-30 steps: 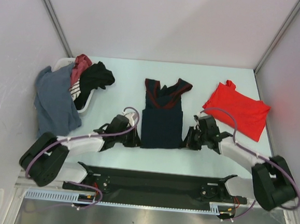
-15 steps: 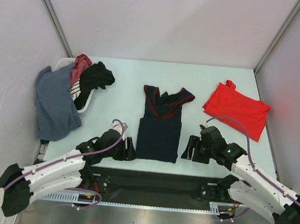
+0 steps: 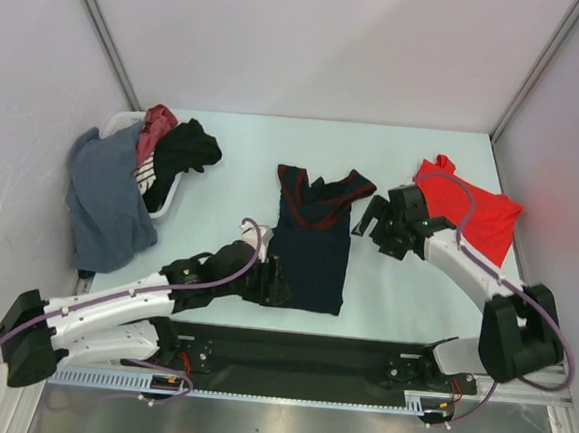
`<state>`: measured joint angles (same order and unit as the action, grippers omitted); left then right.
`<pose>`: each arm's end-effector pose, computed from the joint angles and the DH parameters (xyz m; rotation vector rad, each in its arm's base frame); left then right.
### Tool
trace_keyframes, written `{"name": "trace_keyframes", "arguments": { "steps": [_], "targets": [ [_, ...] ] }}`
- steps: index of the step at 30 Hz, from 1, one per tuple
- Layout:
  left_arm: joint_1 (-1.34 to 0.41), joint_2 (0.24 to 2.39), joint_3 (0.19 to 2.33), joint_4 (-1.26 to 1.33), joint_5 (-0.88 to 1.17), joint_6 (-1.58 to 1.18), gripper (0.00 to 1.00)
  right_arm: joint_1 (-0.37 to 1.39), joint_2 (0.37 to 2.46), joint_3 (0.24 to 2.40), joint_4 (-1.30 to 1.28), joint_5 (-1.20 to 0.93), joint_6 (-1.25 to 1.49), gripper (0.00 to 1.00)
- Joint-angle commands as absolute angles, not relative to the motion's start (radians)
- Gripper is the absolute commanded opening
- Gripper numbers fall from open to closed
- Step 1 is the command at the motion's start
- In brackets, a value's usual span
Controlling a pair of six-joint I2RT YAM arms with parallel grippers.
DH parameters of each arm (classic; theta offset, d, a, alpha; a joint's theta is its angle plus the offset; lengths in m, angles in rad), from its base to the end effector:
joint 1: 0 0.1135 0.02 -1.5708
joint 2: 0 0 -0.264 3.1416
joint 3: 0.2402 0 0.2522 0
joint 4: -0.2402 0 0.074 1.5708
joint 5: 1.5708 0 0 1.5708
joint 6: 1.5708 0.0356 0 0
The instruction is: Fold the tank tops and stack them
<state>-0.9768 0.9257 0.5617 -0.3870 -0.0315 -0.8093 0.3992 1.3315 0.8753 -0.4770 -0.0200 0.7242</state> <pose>0.1082 -0.1582 0.2185 0.1908 2.4753 -0.8158 0.2476 0.1052 0.2279 0.4077 2.5393 0.4739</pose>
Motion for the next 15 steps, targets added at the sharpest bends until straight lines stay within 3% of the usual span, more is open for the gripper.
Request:
{"name": "trace_keyframes", "arguments": {
  "steps": [1,8,15],
  "targets": [
    [-1.023,0.997,0.632,-0.234,-0.055,-0.837,0.65,0.347,1.46,0.939,-0.279,-0.078,0.816,0.94],
    [-1.065,1.211,0.646,0.024,-0.019,-0.879,0.62,0.322,1.705,1.058,-0.137,-0.055,0.997,0.96],
    [-1.066,1.319,0.604,0.116,-0.012,-0.905,0.6,0.314,1.893,1.189,-0.063,-0.002,1.094,0.95]
  ]
}}
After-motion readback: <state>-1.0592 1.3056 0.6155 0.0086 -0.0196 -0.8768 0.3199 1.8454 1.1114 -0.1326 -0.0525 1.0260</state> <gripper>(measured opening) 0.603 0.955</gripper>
